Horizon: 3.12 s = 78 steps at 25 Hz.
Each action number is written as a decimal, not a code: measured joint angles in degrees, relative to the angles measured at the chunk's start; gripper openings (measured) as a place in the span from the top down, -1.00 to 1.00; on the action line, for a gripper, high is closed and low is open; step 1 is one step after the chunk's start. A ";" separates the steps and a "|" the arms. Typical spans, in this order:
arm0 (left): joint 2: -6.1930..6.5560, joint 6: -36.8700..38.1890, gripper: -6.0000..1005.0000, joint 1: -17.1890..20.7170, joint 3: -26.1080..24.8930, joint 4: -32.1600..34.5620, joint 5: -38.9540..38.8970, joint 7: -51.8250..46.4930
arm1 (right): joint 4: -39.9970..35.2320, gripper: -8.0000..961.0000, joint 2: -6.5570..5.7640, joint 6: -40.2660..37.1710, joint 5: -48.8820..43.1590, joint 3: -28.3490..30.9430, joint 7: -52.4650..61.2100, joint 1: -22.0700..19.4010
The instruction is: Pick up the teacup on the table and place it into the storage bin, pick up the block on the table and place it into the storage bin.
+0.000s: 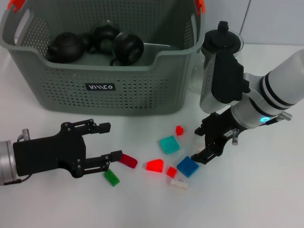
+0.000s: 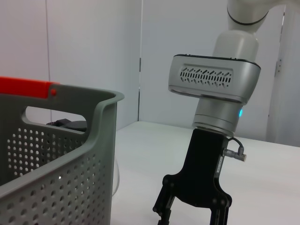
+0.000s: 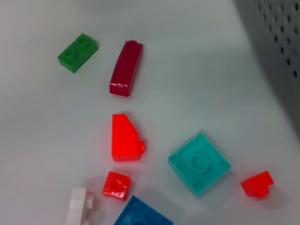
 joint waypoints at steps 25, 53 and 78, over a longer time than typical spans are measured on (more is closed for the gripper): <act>0.00 0.27 -0.42 0.55 -0.63 0.03 0.28 -0.29 | -16.68 0.10 -0.63 -17.15 1.24 7.72 0.22 -4.50; 0.00 0.02 -0.42 0.69 -0.94 0.00 0.07 0.00 | -7.19 0.10 -4.24 3.12 4.82 18.53 11.32 19.66; 0.17 0.00 -0.42 0.32 -1.49 -0.09 0.02 0.00 | 4.42 0.03 -0.66 13.10 4.82 15.47 3.94 20.36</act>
